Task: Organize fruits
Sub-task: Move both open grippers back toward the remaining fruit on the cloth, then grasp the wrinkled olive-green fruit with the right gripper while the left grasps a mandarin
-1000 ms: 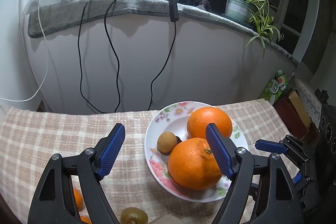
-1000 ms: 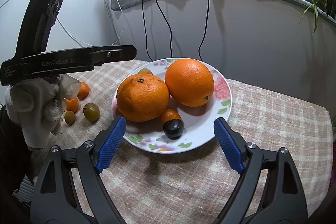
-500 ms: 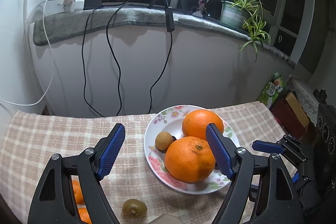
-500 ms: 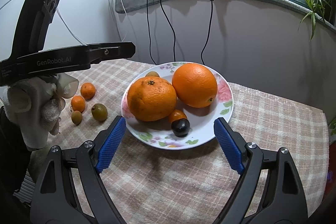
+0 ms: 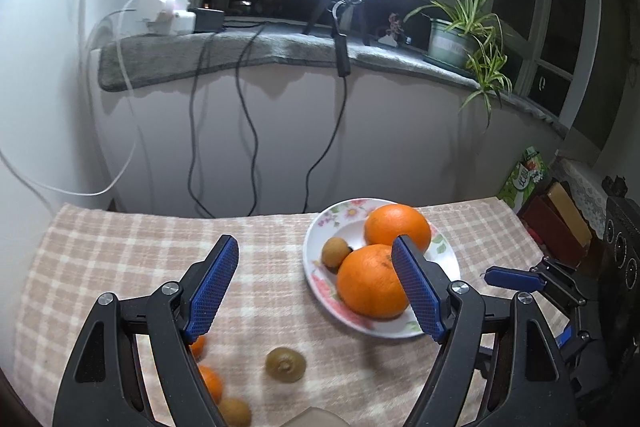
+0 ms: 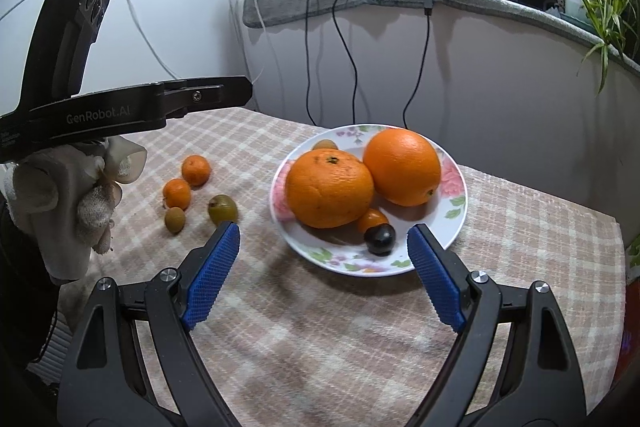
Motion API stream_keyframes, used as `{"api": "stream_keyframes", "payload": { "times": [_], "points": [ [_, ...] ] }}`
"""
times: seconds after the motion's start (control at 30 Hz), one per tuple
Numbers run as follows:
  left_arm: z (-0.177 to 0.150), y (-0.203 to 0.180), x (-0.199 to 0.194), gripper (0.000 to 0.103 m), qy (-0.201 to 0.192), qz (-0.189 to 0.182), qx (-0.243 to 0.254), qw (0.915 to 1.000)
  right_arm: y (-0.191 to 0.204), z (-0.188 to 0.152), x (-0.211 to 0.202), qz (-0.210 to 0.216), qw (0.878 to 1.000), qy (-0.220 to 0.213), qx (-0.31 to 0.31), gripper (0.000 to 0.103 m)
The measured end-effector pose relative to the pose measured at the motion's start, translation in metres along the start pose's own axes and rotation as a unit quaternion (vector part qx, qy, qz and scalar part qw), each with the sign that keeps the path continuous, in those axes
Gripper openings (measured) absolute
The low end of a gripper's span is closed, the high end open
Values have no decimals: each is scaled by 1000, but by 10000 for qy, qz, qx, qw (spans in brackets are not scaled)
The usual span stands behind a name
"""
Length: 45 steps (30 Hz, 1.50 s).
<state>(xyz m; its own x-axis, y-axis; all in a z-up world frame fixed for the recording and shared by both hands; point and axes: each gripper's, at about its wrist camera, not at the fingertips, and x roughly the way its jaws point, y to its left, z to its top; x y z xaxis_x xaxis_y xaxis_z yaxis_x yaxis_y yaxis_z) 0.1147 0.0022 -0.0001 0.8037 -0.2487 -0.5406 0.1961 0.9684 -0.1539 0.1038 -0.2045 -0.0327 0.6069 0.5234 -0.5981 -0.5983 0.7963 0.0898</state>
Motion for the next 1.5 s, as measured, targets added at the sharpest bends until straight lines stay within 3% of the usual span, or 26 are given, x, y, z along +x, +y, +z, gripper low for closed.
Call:
{"api": "stream_keyframes", "payload": {
  "times": [0.43, 0.67, 0.83, 0.9, 1.17, 1.5],
  "points": [
    [-30, 51, -42, 79, -60, 457, -416, 9981, 37, -3, 2, 262, 9991, -6, -322, 88],
    [-54, 75, -52, 79, 96, 617, -674, 9958, 49, -2, 14, 539, 9981, 139, -281, 88],
    [-75, 89, -51, 74, 272, 585, -927, 9936, 57, -3, 27, 742, 9967, 271, -201, 88],
    [-81, 93, -49, 65, 358, 524, -1029, 9927, 61, -3, 32, 770, 9964, 294, -178, 88],
    [-90, 92, -37, 58, 556, 335, -1092, 9919, 69, 0, 54, 880, 9954, 379, -12, 88],
    [-93, 93, -18, 44, 756, 176, -1148, 9903, 75, 4, 84, 946, 9935, 617, 146, 66]
  ]
}}
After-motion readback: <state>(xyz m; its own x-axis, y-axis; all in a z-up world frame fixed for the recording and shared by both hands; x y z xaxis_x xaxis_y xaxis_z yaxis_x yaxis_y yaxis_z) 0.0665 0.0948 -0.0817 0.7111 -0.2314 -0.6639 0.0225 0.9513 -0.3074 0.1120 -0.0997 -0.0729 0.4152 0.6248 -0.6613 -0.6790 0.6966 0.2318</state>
